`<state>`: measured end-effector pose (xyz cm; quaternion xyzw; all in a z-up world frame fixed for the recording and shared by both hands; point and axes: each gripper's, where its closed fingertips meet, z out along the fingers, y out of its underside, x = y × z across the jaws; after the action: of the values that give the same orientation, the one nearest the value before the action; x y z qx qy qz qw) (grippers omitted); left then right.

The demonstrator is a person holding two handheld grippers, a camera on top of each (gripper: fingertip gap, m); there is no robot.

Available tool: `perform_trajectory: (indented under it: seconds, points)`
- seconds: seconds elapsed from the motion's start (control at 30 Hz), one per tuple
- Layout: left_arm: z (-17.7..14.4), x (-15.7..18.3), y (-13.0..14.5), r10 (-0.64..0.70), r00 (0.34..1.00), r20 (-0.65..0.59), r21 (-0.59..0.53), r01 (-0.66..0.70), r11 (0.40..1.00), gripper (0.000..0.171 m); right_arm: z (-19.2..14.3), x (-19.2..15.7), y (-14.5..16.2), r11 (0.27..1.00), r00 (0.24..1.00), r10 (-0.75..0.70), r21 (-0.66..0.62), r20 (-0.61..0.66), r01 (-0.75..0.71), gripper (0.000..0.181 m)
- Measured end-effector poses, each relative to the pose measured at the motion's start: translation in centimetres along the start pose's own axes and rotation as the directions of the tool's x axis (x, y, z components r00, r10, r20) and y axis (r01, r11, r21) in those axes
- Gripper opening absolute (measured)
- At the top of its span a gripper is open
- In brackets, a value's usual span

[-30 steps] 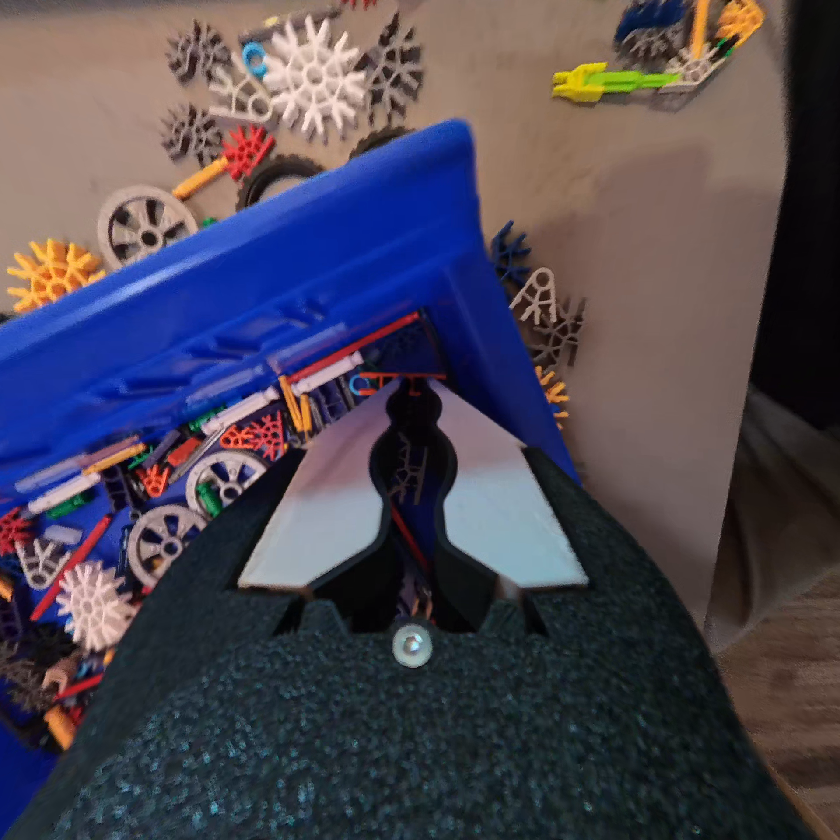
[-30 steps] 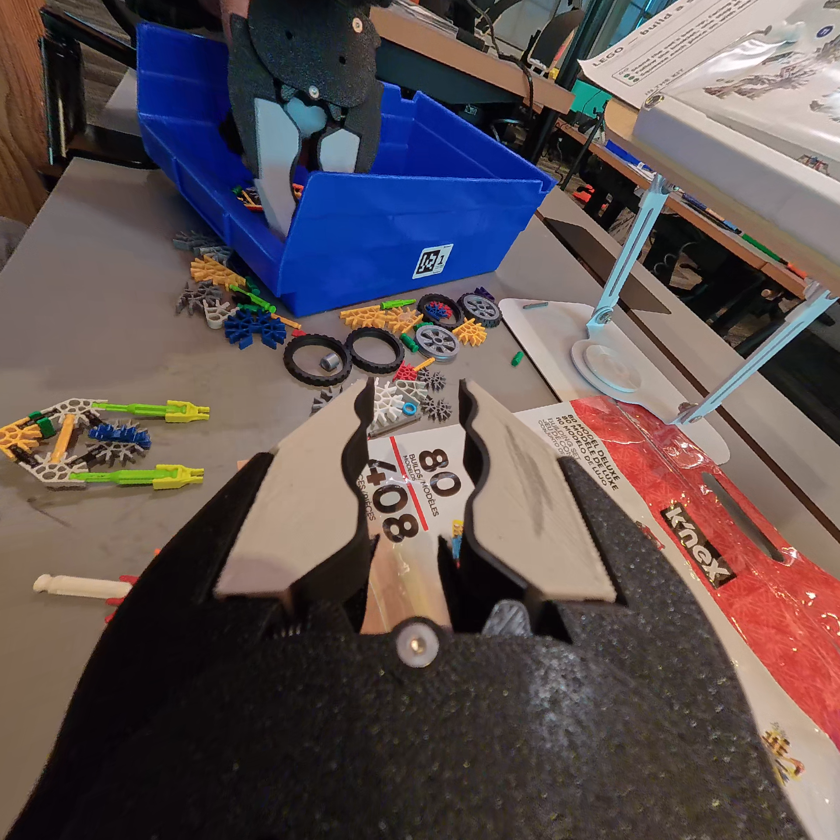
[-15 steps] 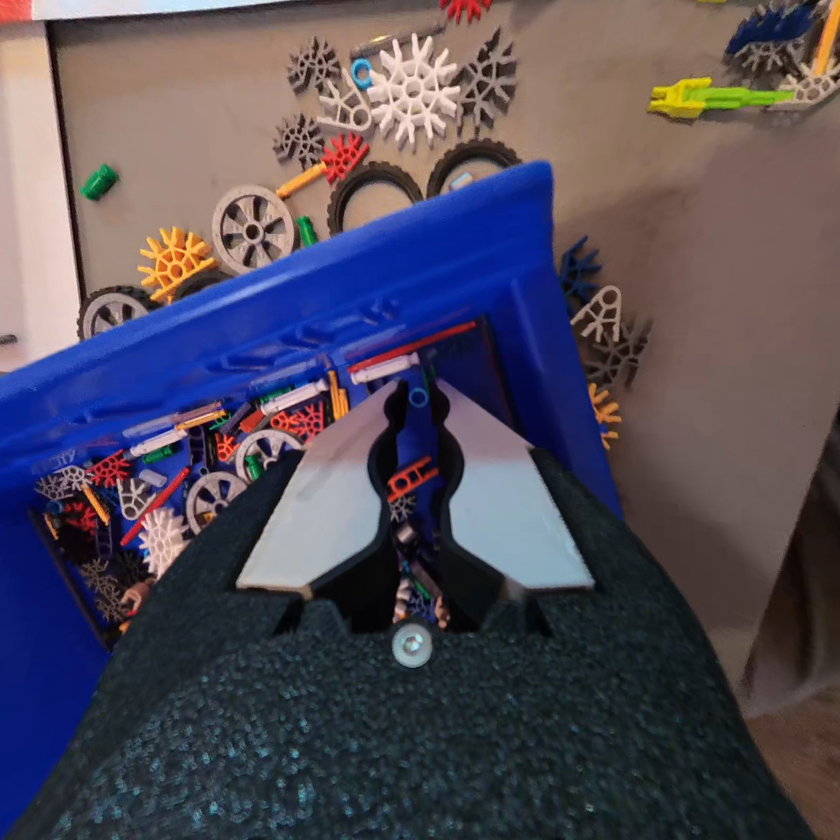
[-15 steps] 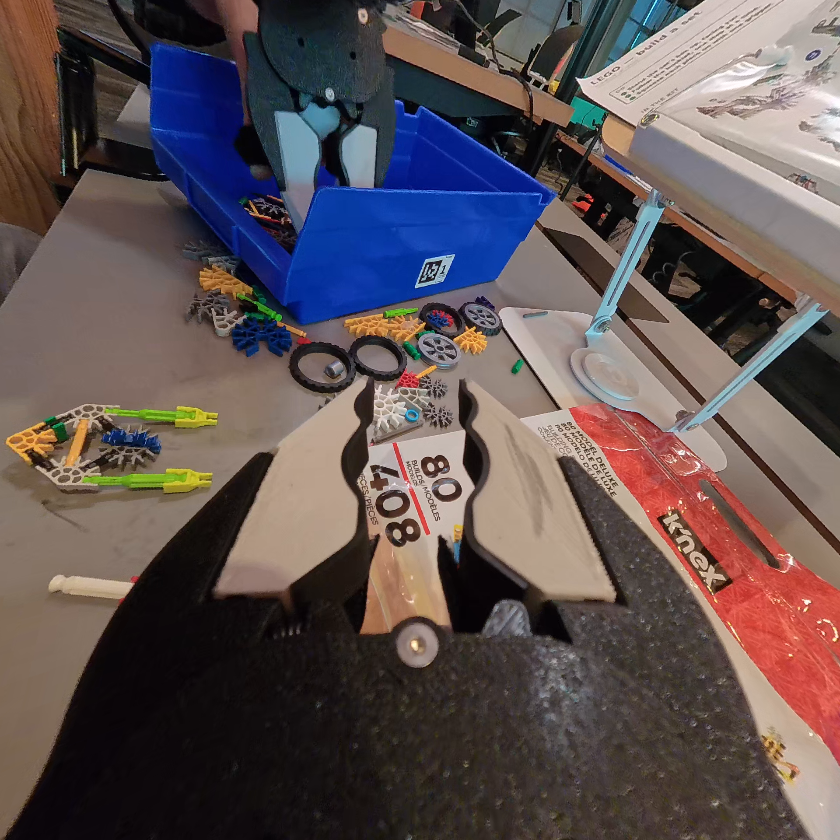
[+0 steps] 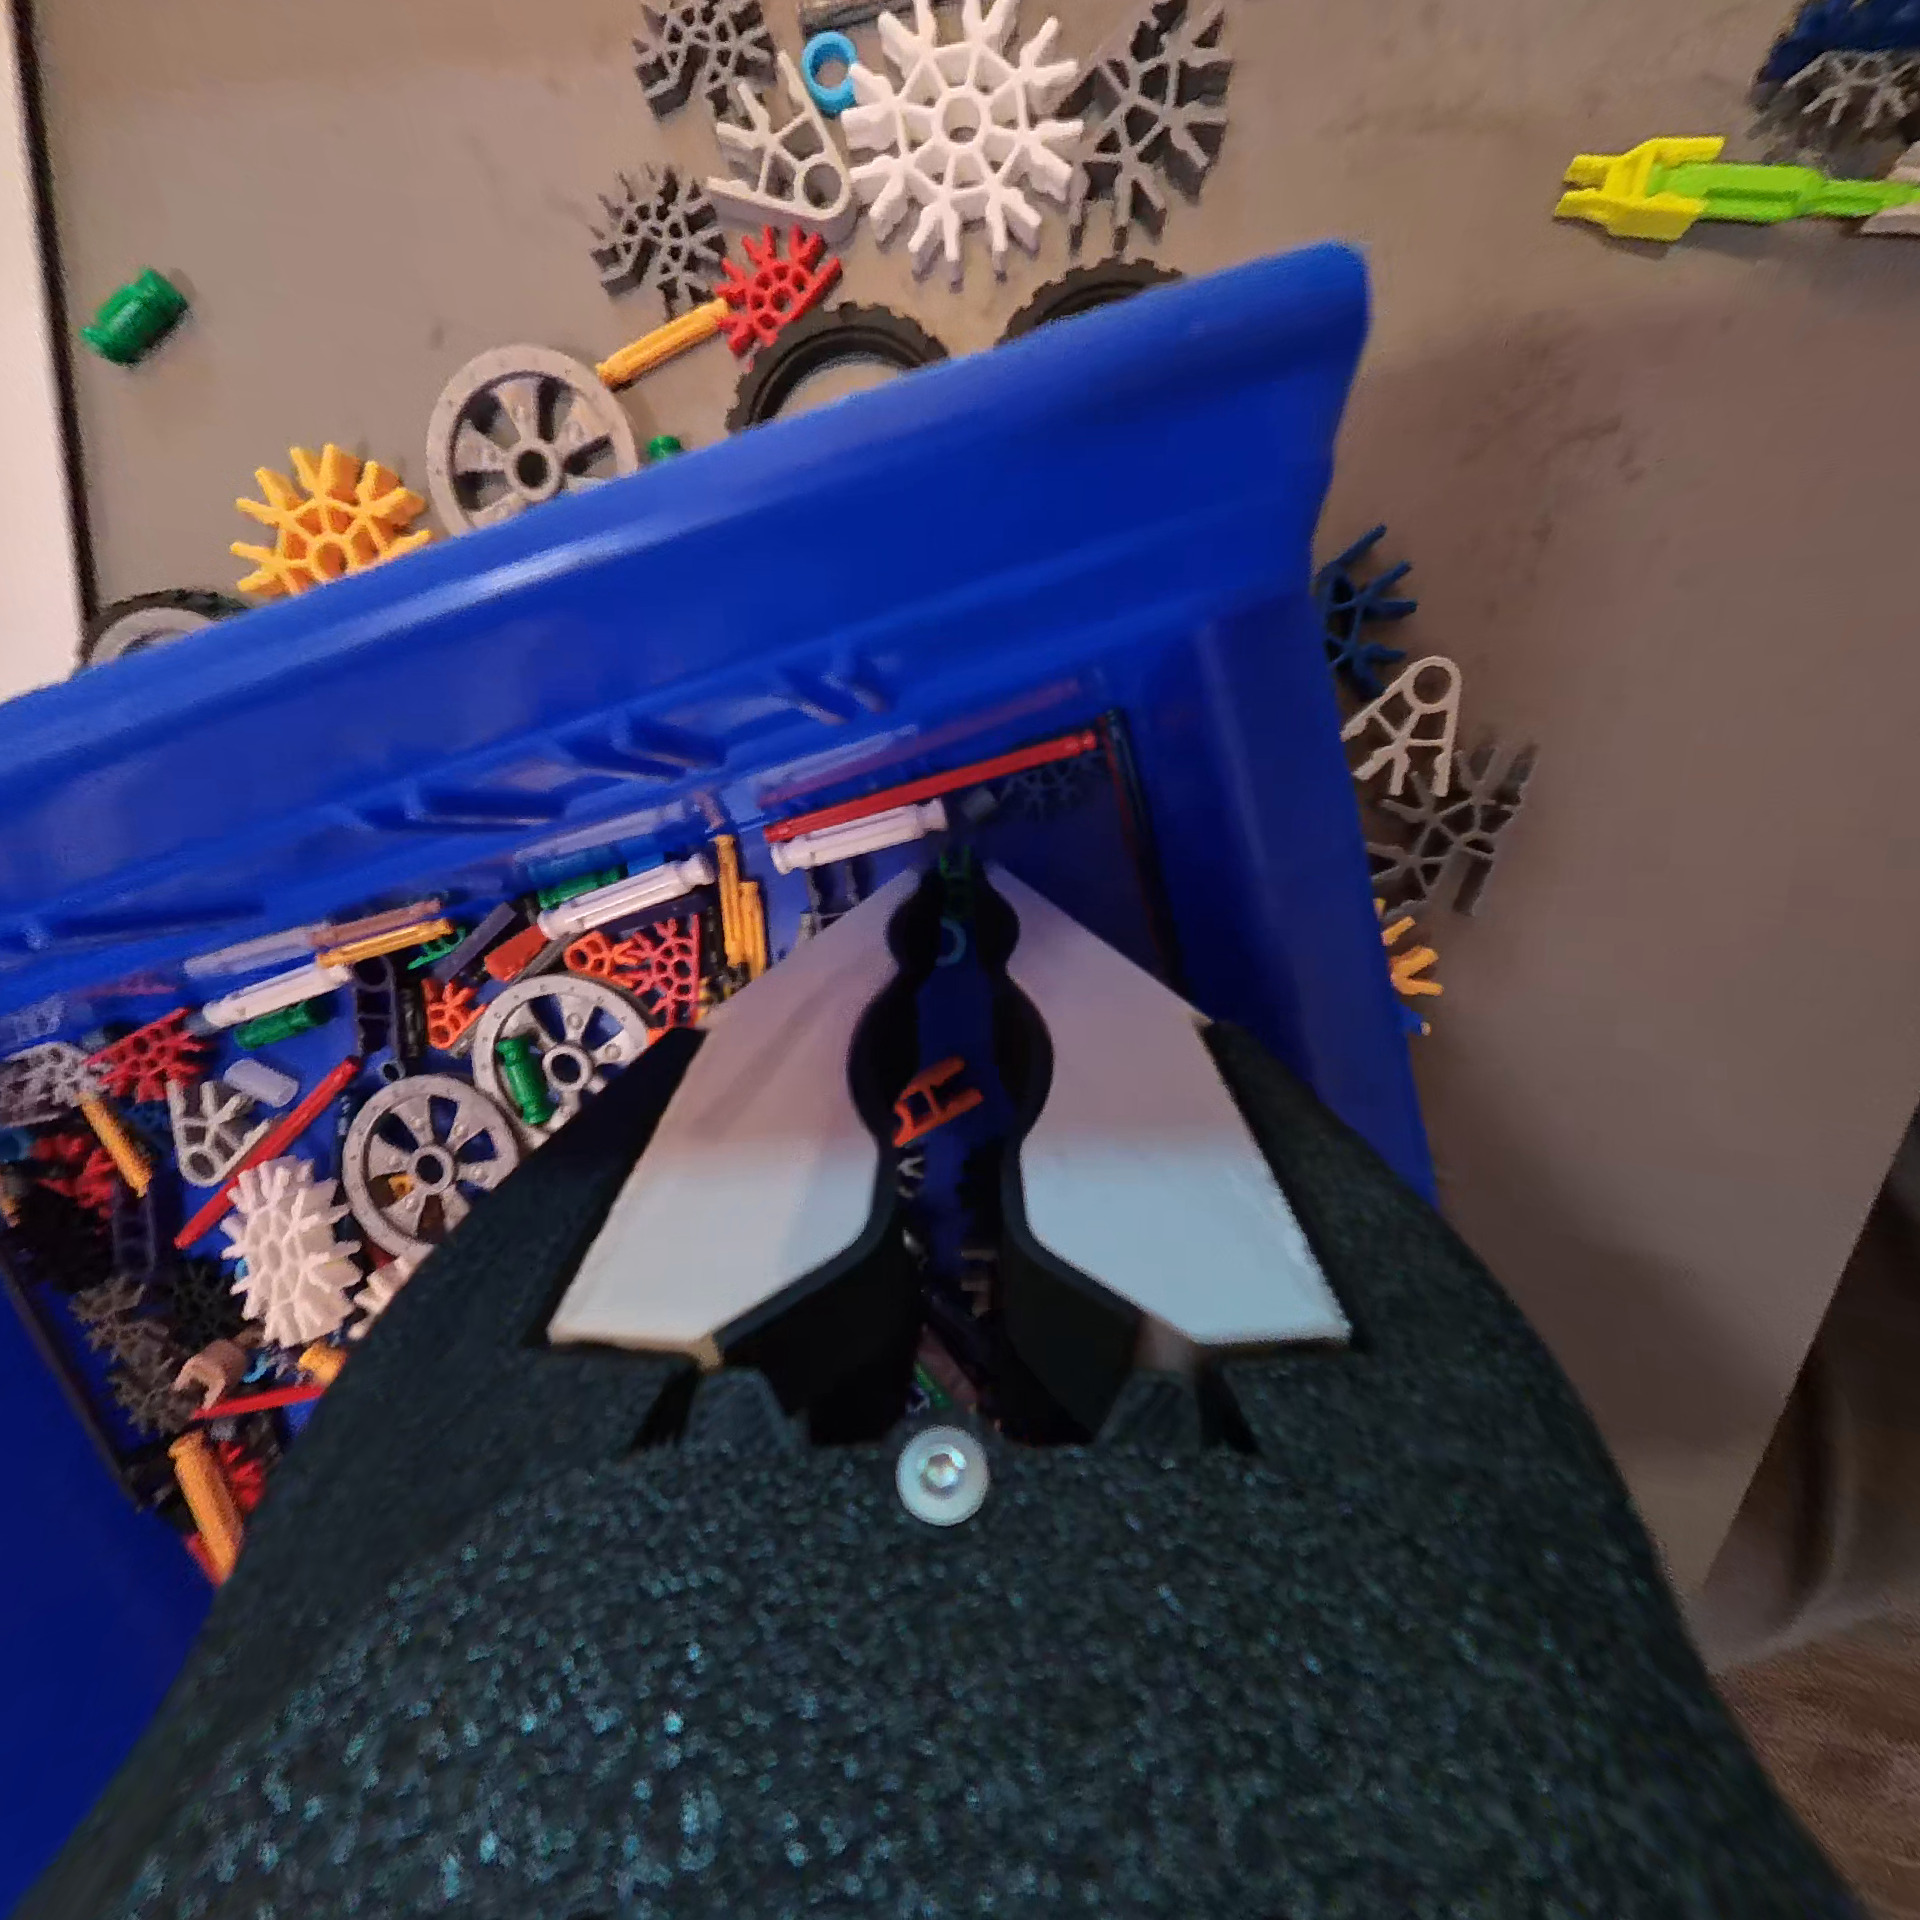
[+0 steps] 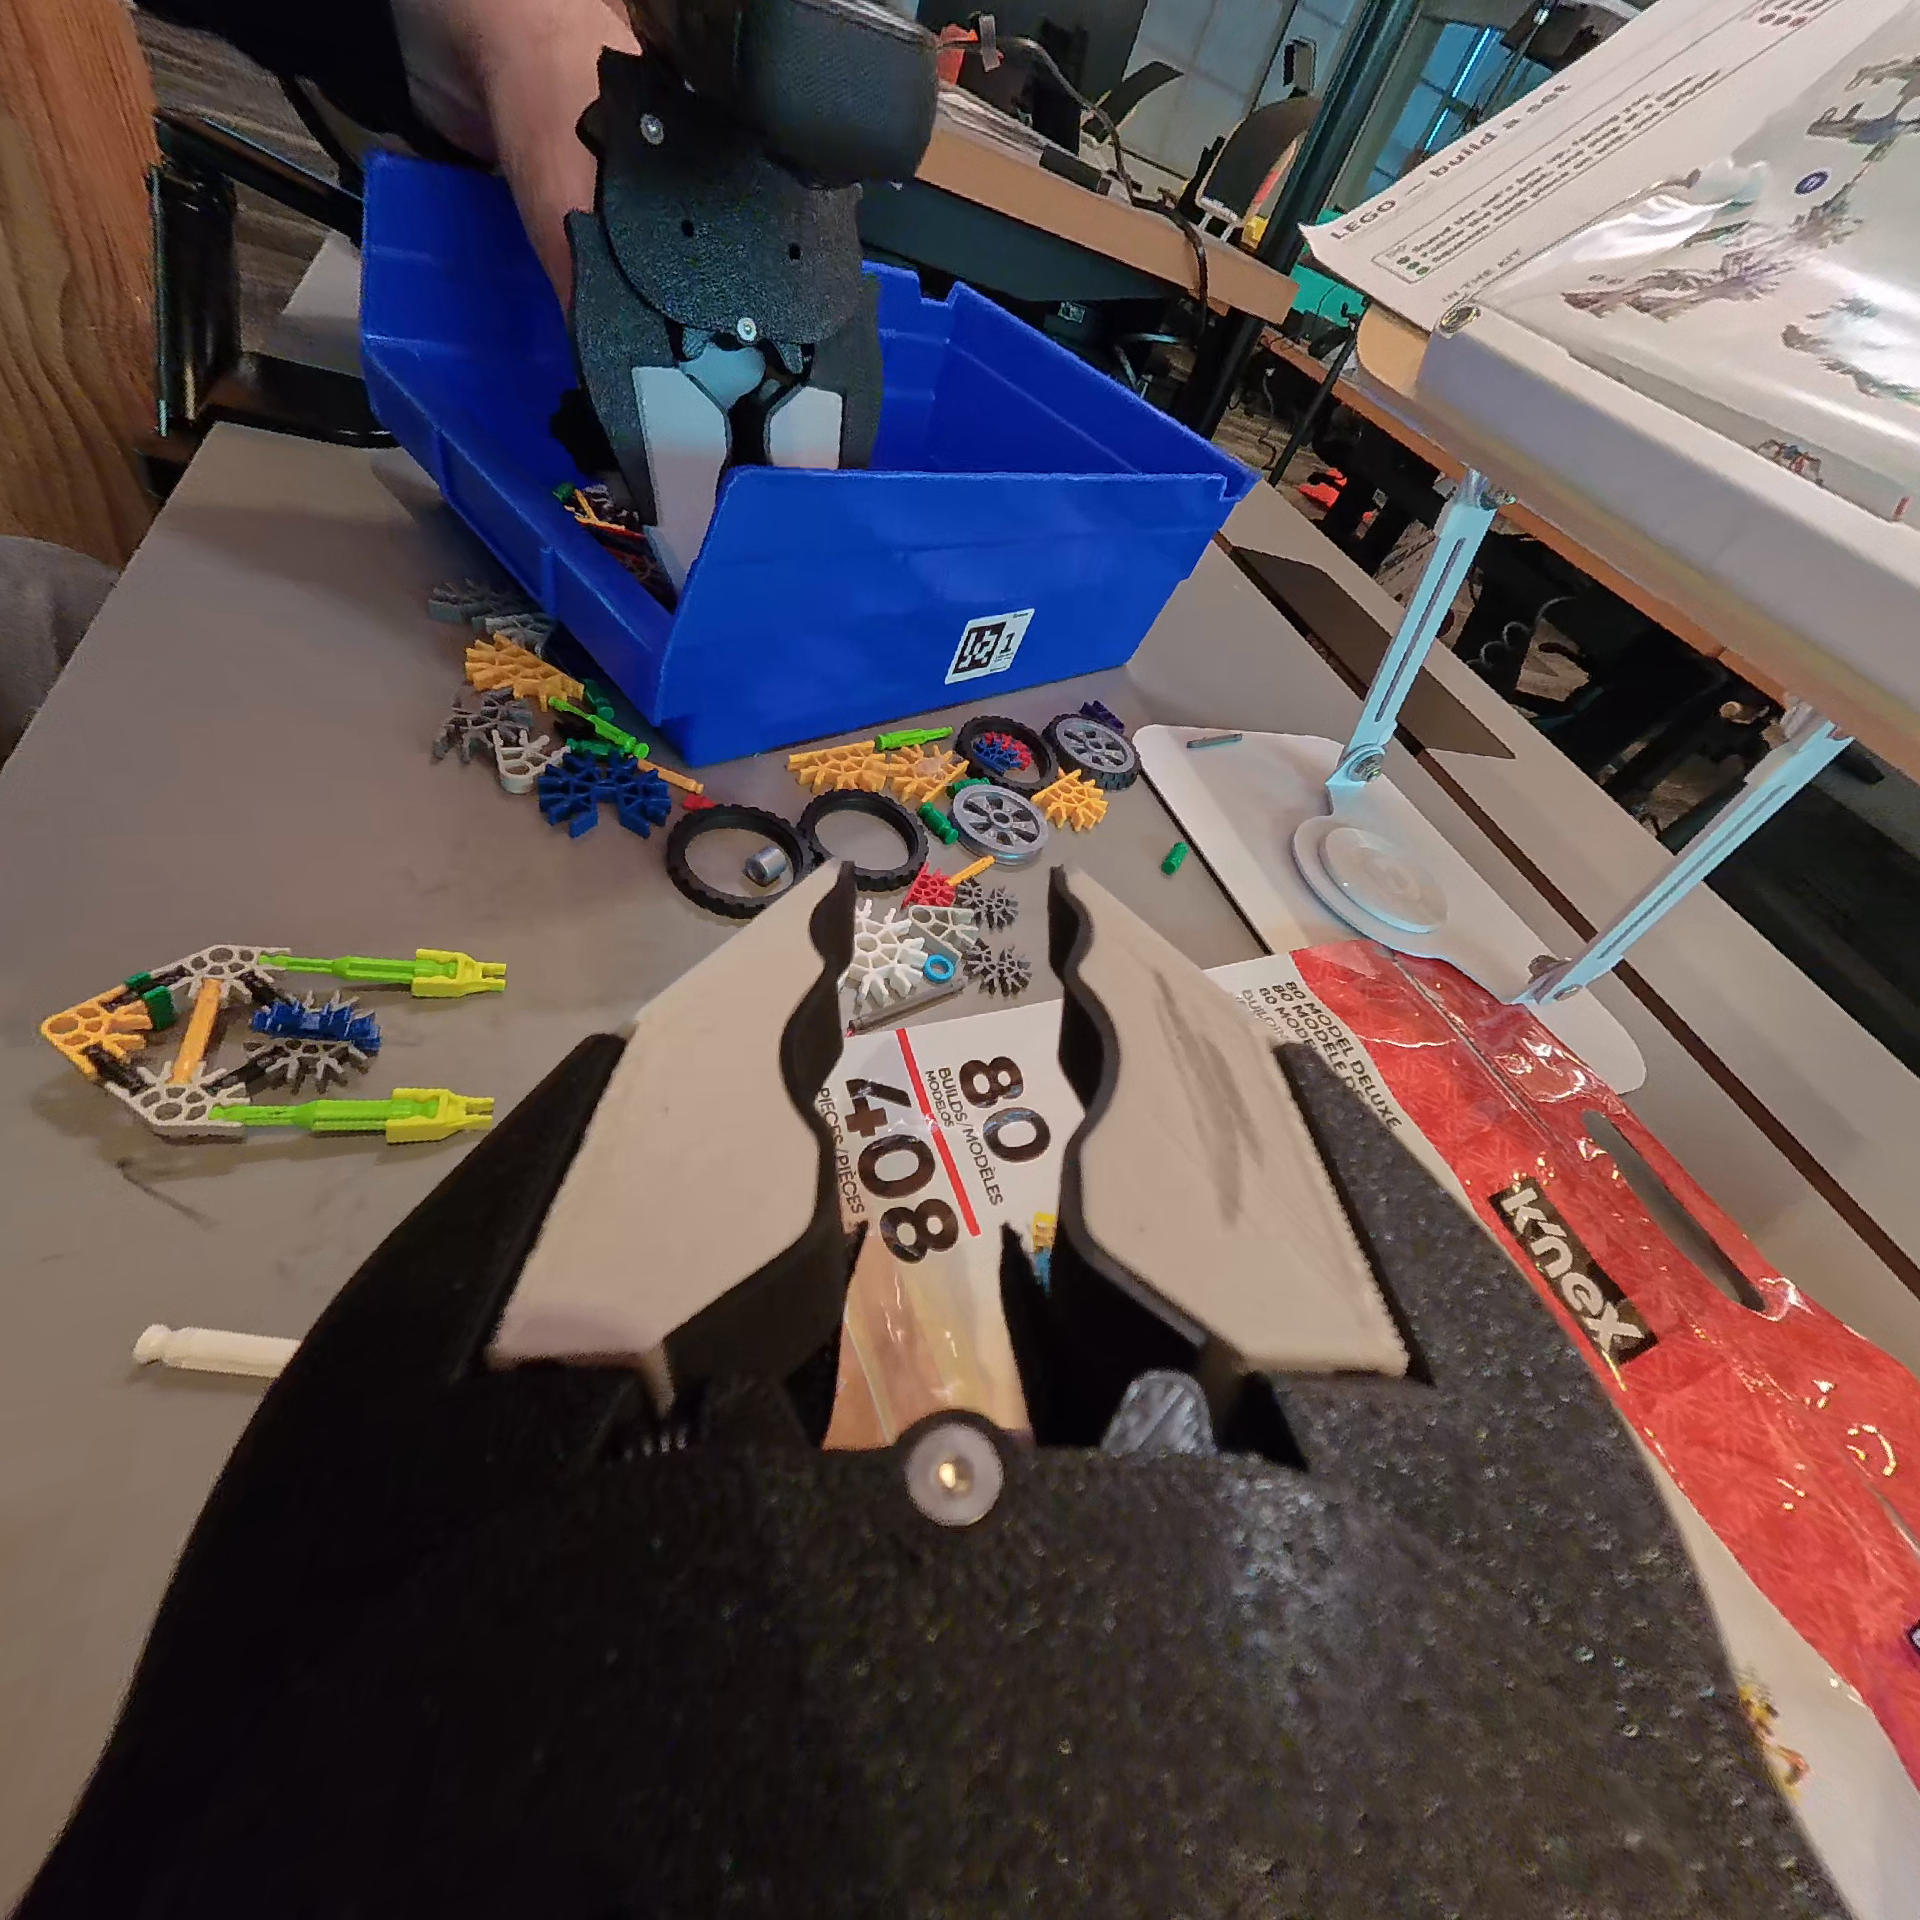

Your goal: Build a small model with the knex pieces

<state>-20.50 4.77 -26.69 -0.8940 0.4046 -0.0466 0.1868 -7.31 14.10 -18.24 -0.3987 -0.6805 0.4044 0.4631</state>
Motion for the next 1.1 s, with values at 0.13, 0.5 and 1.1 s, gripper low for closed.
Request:
perform_trajectory:
  seconds: [0.13,0.5,1.1]
  points:
    - [-2.1,-0.9,-0.9,-0.036,0.996,0.079,0.046,0.032,0.998,0.003,-0.3,0.0,-0.6,1.000,1.000,-0.020,0.006,-0.011,0.020,0.036]
    - [-9.5,3.6,-7.3,-0.222,0.948,0.230,0.407,0.113,0.906,0.004,-0.7,-2.1,-3.3,0.991,0.992,-0.130,0.045,-0.005,0.130,0.035]
    - [-11.3,10.6,-17.1,-0.402,0.834,-0.378,0.904,0.426,0.033,0.003,-1.3,-8.9,-8.3,0.996,1.000,-0.005,0.087,0.006,0.004,0.023]
